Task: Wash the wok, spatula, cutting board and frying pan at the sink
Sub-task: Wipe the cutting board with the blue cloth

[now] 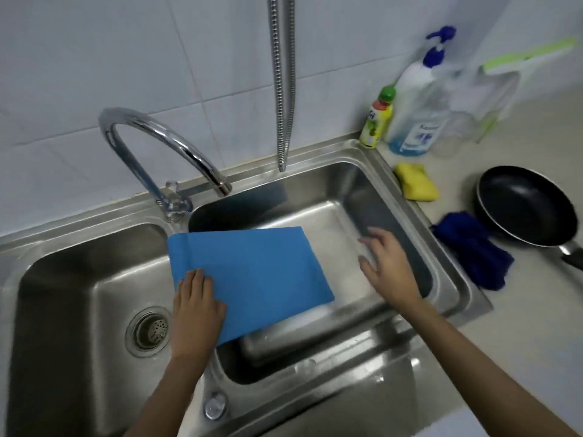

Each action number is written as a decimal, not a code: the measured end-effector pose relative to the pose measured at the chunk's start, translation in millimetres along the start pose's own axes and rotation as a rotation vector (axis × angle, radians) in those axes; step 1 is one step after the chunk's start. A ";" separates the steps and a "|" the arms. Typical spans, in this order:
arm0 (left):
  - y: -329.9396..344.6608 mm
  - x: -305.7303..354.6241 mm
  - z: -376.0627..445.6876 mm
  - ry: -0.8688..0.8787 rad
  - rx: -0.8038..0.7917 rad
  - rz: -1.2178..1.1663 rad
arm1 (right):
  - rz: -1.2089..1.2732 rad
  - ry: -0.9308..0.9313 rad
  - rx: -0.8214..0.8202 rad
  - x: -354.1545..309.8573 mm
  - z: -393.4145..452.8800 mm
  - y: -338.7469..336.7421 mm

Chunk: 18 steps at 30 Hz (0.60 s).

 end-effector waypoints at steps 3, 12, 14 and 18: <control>0.7 1.8 -0.1 0.002 0.050 -0.035 | -0.182 0.220 0.326 71.7 6.3 -71.8; 1.9 5.5 2.4 0.054 0.139 -0.056 | -0.510 0.697 0.084 163.1 -3.5 -81.0; 1.0 1.3 0.7 0.031 0.171 -0.094 | -0.442 0.648 0.063 151.5 -2.0 -82.7; 0.9 0.8 -0.4 0.020 0.182 -0.180 | -0.133 0.610 0.003 118.4 -15.4 -83.4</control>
Point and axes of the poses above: each hand's wrist, its own z-axis towards the middle knuckle, its own y-axis out of the palm, x = y × z, the point moved 8 cm from there along z, towards the middle knuckle, and after that the axes turned 13 degrees about y, right-handed, at the moved point
